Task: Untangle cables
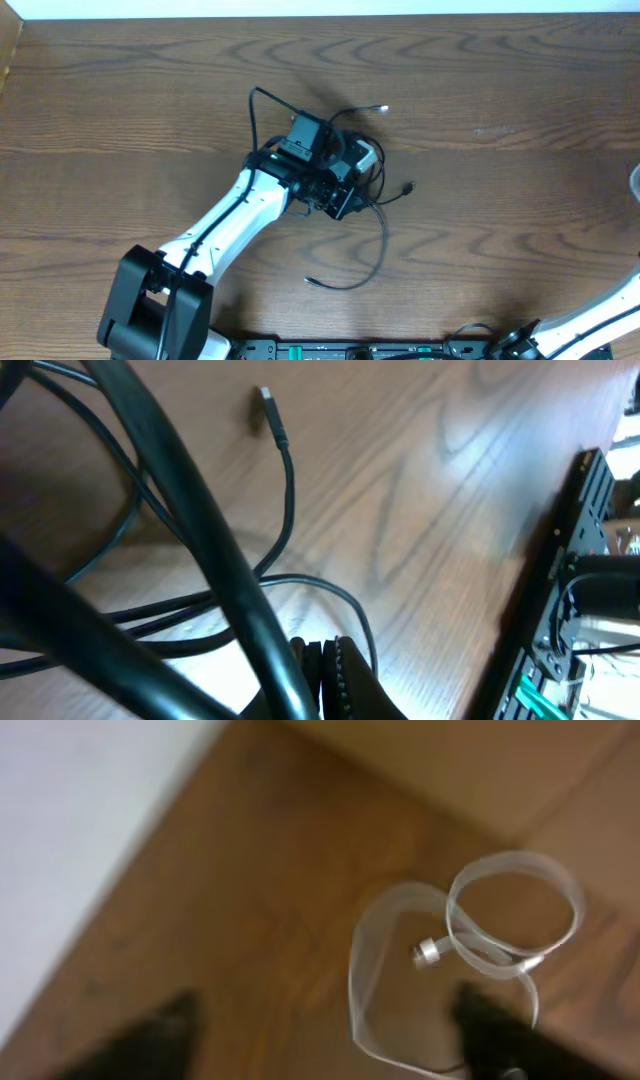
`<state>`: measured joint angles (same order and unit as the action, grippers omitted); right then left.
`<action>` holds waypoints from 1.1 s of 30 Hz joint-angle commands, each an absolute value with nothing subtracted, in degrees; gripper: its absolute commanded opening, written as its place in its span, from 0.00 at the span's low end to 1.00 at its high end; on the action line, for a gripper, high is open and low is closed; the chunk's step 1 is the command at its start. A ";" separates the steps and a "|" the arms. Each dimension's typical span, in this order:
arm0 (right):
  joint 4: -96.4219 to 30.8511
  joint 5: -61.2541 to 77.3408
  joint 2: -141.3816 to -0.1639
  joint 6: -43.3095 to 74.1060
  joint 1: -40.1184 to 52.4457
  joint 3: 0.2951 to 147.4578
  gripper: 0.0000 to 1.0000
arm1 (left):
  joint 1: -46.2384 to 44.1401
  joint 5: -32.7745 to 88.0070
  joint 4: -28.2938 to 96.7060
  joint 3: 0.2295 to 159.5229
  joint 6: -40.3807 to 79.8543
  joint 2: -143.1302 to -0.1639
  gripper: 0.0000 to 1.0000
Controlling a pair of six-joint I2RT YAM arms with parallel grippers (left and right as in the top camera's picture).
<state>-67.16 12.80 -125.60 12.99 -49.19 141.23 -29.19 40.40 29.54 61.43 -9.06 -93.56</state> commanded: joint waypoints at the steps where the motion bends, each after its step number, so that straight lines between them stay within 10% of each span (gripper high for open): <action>1: -68.66 16.69 -128.14 13.80 -49.74 138.32 0.99 | -30.76 41.52 29.30 61.95 -10.09 -93.95 0.08; 22: -85.03 35.44 -128.01 -3.36 -23.22 137.97 0.99 | -31.05 65.06 15.11 64.90 -9.34 -84.86 0.17; 33: -92.88 33.91 -128.01 -27.03 -3.97 137.97 0.99 | -28.60 49.25 15.14 65.49 -9.28 -63.86 0.41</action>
<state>-91.74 34.74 -130.23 -16.93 -6.63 137.25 -29.80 58.33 13.15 64.77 -9.28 -66.63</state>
